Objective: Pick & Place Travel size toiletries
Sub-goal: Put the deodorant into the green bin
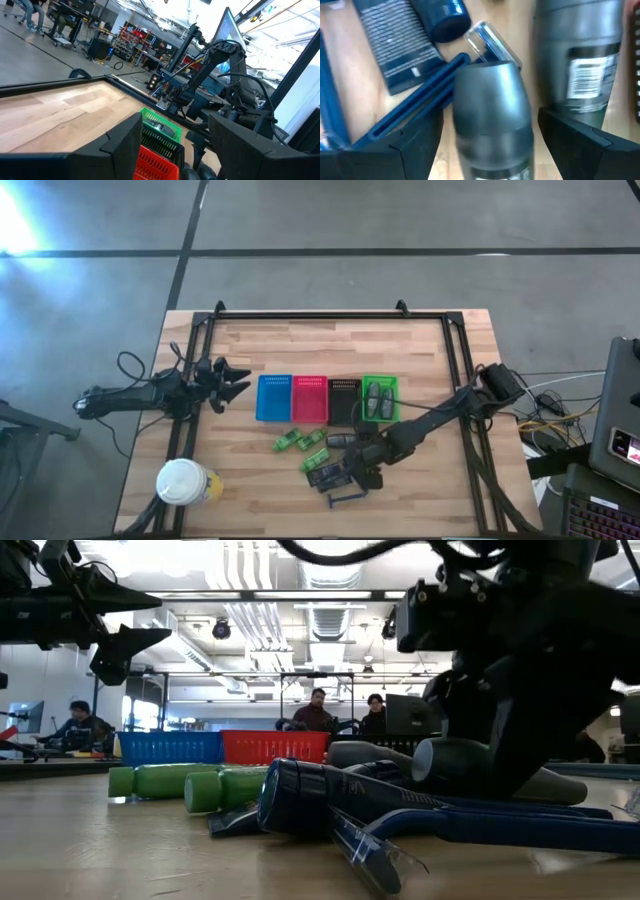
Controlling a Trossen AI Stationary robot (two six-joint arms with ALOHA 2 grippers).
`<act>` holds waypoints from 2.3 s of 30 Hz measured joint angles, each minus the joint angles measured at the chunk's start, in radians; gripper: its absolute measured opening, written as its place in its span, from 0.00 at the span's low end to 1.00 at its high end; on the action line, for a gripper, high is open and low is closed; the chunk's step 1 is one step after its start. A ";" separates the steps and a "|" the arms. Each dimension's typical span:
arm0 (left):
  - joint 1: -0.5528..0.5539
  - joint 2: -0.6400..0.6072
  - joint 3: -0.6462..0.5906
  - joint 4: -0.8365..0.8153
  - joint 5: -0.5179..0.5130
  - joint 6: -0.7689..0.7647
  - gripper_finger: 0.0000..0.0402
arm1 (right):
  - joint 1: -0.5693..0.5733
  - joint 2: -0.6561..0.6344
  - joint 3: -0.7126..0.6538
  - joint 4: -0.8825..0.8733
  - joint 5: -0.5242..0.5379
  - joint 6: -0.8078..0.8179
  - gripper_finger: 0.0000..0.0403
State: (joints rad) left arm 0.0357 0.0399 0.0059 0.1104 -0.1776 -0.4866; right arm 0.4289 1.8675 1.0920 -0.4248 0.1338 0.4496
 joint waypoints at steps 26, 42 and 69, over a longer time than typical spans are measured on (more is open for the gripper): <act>0.000 0.000 0.000 0.000 0.000 0.000 0.58 | -0.012 -0.113 -0.017 -0.145 -0.199 0.223 0.50; 0.000 0.000 0.000 0.000 0.000 0.000 0.58 | -0.358 -0.670 -0.307 -0.142 0.037 1.037 0.51; 0.000 0.000 0.000 0.000 0.000 0.000 0.58 | -0.344 -0.644 -0.314 -0.029 0.075 0.803 0.81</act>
State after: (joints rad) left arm 0.0357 0.0402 0.0059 0.1104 -0.1776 -0.4866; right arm 0.0849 1.2237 0.7785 -0.4538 0.2087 1.2522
